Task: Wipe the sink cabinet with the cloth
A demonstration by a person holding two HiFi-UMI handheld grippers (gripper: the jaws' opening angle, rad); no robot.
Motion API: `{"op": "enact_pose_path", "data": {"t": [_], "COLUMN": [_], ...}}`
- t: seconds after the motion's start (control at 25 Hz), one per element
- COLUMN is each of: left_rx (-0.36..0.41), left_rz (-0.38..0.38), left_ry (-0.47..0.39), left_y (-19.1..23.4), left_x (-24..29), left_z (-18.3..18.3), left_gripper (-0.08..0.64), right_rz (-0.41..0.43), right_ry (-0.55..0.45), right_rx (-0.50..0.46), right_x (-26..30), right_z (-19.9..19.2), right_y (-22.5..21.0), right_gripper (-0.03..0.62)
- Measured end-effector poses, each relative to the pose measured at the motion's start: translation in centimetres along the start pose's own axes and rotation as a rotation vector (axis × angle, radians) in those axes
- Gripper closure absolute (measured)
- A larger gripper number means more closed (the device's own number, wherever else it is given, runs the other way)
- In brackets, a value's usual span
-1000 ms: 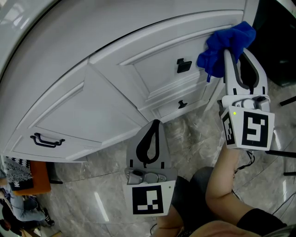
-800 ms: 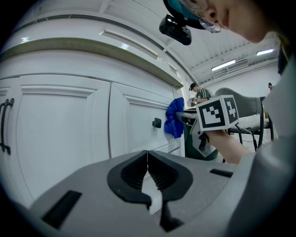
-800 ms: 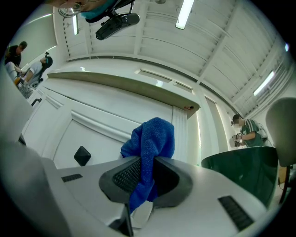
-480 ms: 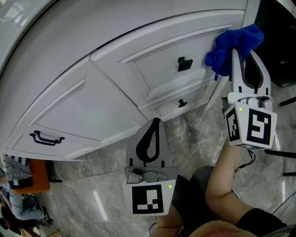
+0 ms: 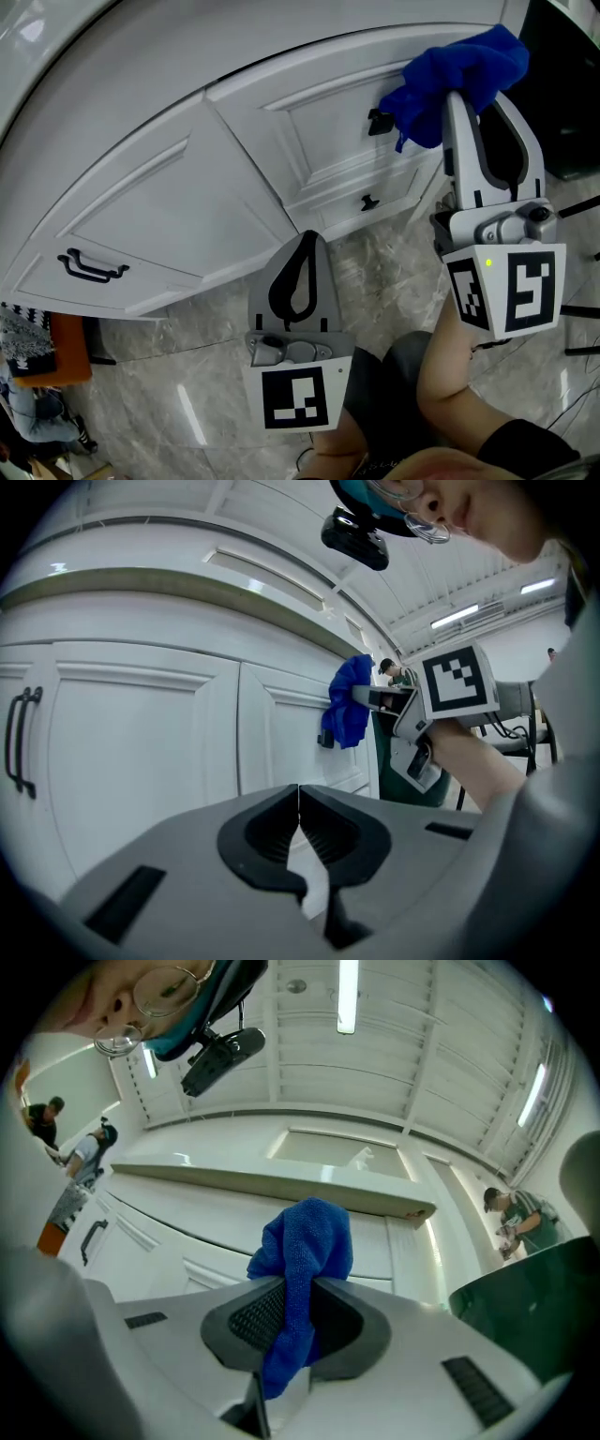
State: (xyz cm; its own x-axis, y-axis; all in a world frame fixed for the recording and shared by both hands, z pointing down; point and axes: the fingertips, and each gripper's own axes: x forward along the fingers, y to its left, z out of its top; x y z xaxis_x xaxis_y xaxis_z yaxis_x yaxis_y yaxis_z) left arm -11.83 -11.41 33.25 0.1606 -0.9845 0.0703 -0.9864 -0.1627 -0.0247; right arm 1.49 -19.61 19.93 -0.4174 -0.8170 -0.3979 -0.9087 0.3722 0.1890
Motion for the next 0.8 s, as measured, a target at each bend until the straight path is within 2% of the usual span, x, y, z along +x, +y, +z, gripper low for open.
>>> {"op": "enact_pose_path", "data": {"t": [0.12,0.28,0.4,0.52,0.6,0.68,0.8], "left_rx": [-0.004,-0.025,-0.034,-0.035,-0.034,-0.033,-0.032], "left_rz": [0.035,0.078,0.115,0.125,0.118,0.112,0.117], "left_ry": [-0.001,-0.005,-0.004,-0.003,-0.005,-0.001,0.007], "left_y": [1.0,2.7,3.8,4.1,3.9,3.8,4.0], "left_x": [-0.7,-1.6,-2.1,-2.4,-2.5,-2.5,-2.7], "left_z": [0.1,0.1,-0.1,0.0,0.0,0.0,-0.1], "left_gripper": [0.554,0.554,0.554,0.554,0.554,0.554,0.554], "right_rz": [0.142,0.266,0.374,0.465,0.497,0.495,0.484], "right_ry": [0.006,0.086,0.174,0.259,0.301,0.333,0.315], "right_rx": [0.017,0.008,0.084,0.200,0.242,0.234,0.251], "right_x": [0.6,-0.4,-1.5,-1.9,-2.1,-2.2,-1.9], "right_z": [0.5,-1.4,-4.9,-8.2,-9.7,-11.4,-12.6], "right_y": [4.8,10.3,13.5,16.6,18.1,18.9,19.4], "right_gripper": [0.517,0.517,0.517,0.517,0.517,0.517,0.517]}}
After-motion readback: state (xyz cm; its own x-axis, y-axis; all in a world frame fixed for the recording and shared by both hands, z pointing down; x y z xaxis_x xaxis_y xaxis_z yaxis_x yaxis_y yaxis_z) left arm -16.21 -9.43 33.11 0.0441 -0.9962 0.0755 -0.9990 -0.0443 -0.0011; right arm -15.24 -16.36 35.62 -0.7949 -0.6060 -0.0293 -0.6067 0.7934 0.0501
